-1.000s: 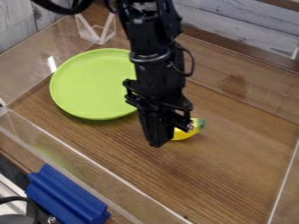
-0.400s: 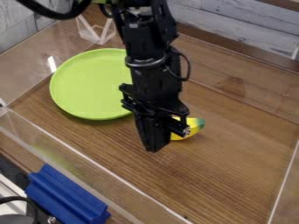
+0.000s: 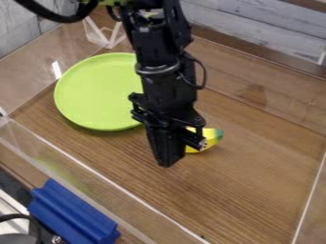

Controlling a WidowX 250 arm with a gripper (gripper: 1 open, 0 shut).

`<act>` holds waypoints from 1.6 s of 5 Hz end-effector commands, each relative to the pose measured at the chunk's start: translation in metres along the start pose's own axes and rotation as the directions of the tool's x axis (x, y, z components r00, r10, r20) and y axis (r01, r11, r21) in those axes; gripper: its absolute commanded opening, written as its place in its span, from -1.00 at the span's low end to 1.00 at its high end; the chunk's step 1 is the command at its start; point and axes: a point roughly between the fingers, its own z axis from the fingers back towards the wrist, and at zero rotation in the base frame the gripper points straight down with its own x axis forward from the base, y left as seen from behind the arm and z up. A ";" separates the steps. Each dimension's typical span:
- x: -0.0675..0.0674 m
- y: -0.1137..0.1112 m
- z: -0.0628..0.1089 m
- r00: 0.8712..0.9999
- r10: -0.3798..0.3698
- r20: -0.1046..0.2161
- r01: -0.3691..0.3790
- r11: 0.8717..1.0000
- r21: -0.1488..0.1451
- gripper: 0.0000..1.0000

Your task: Remove the banana from inside the green plate and put it on the table

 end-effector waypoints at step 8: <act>0.007 0.004 0.022 0.998 0.033 0.057 -0.033 0.999 -0.003 1.00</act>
